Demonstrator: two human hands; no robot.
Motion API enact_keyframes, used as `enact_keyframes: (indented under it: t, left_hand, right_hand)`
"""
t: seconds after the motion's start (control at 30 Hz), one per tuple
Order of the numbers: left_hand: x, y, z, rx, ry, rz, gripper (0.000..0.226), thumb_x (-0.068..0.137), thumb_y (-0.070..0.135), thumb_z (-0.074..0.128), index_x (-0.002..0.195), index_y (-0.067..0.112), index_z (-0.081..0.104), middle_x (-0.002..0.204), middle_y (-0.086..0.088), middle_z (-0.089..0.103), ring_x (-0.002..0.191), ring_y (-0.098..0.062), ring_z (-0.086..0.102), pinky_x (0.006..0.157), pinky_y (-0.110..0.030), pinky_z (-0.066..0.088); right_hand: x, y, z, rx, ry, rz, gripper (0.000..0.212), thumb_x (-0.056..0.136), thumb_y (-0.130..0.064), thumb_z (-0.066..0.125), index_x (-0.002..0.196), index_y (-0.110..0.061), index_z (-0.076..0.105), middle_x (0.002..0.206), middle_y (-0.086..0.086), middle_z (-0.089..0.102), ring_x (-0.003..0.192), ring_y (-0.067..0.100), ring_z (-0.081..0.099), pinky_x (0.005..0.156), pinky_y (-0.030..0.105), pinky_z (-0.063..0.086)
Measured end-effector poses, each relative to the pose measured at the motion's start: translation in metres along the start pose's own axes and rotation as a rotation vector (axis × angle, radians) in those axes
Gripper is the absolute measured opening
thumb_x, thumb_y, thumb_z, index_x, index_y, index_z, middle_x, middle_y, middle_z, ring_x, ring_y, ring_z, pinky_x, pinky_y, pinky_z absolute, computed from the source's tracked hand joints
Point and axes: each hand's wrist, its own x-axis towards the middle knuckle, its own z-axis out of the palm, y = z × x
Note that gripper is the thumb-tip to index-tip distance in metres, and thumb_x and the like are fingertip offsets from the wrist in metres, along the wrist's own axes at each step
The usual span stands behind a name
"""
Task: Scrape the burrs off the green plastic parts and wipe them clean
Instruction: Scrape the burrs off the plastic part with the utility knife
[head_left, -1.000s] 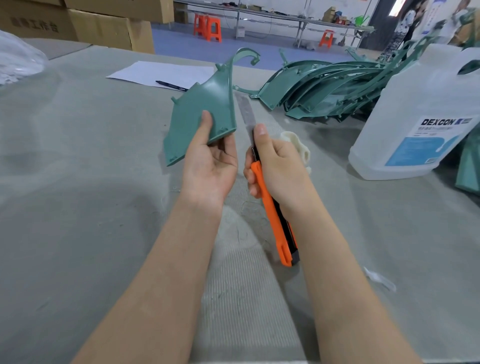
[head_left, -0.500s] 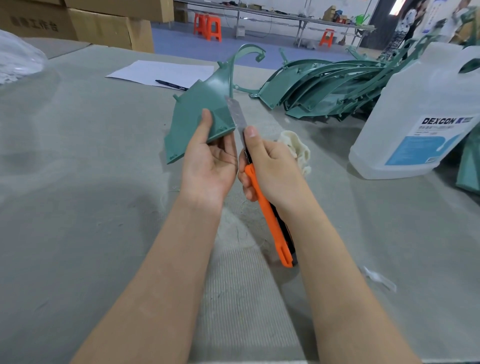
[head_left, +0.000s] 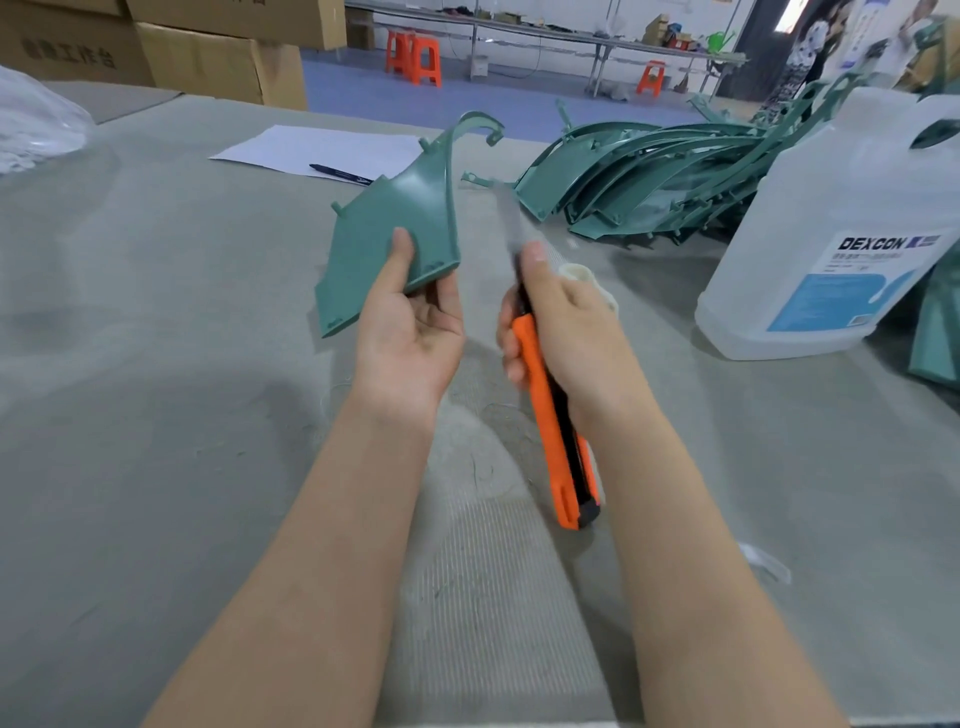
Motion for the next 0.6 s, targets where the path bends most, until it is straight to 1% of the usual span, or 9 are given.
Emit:
enact_keyframes:
  t: [0.1,0.17,0.2,0.23,0.3,0.33,0.4,0.47,0.6]
  left_hand:
    - [-0.003,-0.003,0.002,0.025,-0.009,-0.002,0.007,0.093,0.007,0.058,0.090,0.003,0.063,0.081,-0.007,0.071,0.075,-0.013,0.067,0.074,-0.024,0.057]
    - [-0.004,-0.005,0.003,0.076,-0.006,0.000,0.006,0.092,0.007,0.059,0.094,0.003,0.063,0.085,-0.007,0.070,0.071,-0.012,0.069,0.066,-0.021,0.059]
    - [-0.005,-0.007,0.003,0.112,-0.004,0.007,0.008,0.092,0.007,0.059,0.098,0.003,0.063,0.088,-0.007,0.070,0.070,-0.011,0.069,0.063,-0.020,0.058]
    - [-0.006,-0.008,0.004,0.153,-0.002,0.018,0.014,0.093,0.008,0.059,0.105,0.002,0.062,0.094,-0.008,0.070,0.071,-0.011,0.068,0.061,-0.018,0.057]
    - [-0.006,-0.012,0.004,0.249,0.003,0.041,0.031,0.093,0.010,0.059,0.122,-0.001,0.057,0.109,-0.010,0.067,0.080,-0.013,0.067,0.062,-0.018,0.056]
    - [-0.006,-0.014,0.004,0.297,0.003,0.055,0.036,0.093,0.010,0.059,0.127,-0.002,0.055,0.116,-0.012,0.066,0.084,-0.015,0.066,0.064,-0.019,0.057]
    - [-0.006,-0.016,0.003,0.385,-0.009,0.087,0.037,0.093,0.010,0.059,0.128,-0.001,0.055,0.123,-0.013,0.064,0.091,-0.018,0.067,0.070,-0.022,0.058]
    - [-0.008,-0.017,0.003,0.451,-0.030,0.125,0.035,0.093,0.010,0.060,0.126,0.001,0.056,0.124,-0.013,0.065,0.099,-0.021,0.067,0.075,-0.025,0.058]
    - [-0.007,-0.015,0.003,0.450,-0.044,0.171,0.034,0.093,0.008,0.059,0.127,0.004,0.055,0.126,-0.011,0.063,0.105,-0.020,0.065,0.074,-0.024,0.058]
  right_hand:
    - [0.004,0.002,-0.006,0.002,0.124,-0.062,0.035,0.094,-0.040,0.059,0.074,-0.011,0.058,0.059,0.004,0.061,0.040,0.012,0.049,0.043,0.021,0.040]
    - [0.005,0.003,-0.005,-0.017,0.152,-0.095,0.026,0.090,-0.032,0.068,0.078,-0.009,0.063,0.072,0.013,0.068,0.042,0.011,0.050,0.045,0.023,0.041]
    - [0.005,0.004,-0.003,-0.022,0.155,-0.101,0.025,0.088,-0.029,0.070,0.080,-0.006,0.064,0.074,0.019,0.066,0.042,0.010,0.050,0.045,0.023,0.041]
    - [0.005,0.004,-0.002,-0.029,0.157,-0.104,0.027,0.087,-0.028,0.071,0.082,-0.002,0.065,0.070,0.022,0.061,0.042,0.010,0.049,0.045,0.022,0.040]
    - [0.004,0.004,-0.001,-0.045,0.162,-0.106,0.029,0.087,-0.026,0.071,0.084,0.003,0.065,0.060,0.014,0.051,0.040,0.008,0.048,0.044,0.019,0.040]
    - [0.004,0.004,0.000,-0.051,0.167,-0.102,0.025,0.087,-0.023,0.070,0.081,0.001,0.065,0.059,0.010,0.051,0.040,0.007,0.047,0.043,0.018,0.040]
    - [0.005,0.004,-0.002,-0.055,0.178,-0.088,0.018,0.089,-0.017,0.068,0.074,-0.008,0.064,0.055,0.003,0.055,0.039,0.005,0.047,0.043,0.017,0.040]
    - [0.005,0.003,-0.004,-0.057,0.183,-0.074,0.018,0.090,-0.013,0.065,0.073,-0.011,0.062,0.051,-0.006,0.059,0.039,0.005,0.048,0.043,0.017,0.041]
    - [0.007,0.003,-0.010,-0.041,0.205,-0.044,0.013,0.091,-0.012,0.064,0.081,-0.003,0.063,0.064,-0.002,0.068,0.040,0.007,0.048,0.044,0.020,0.042]
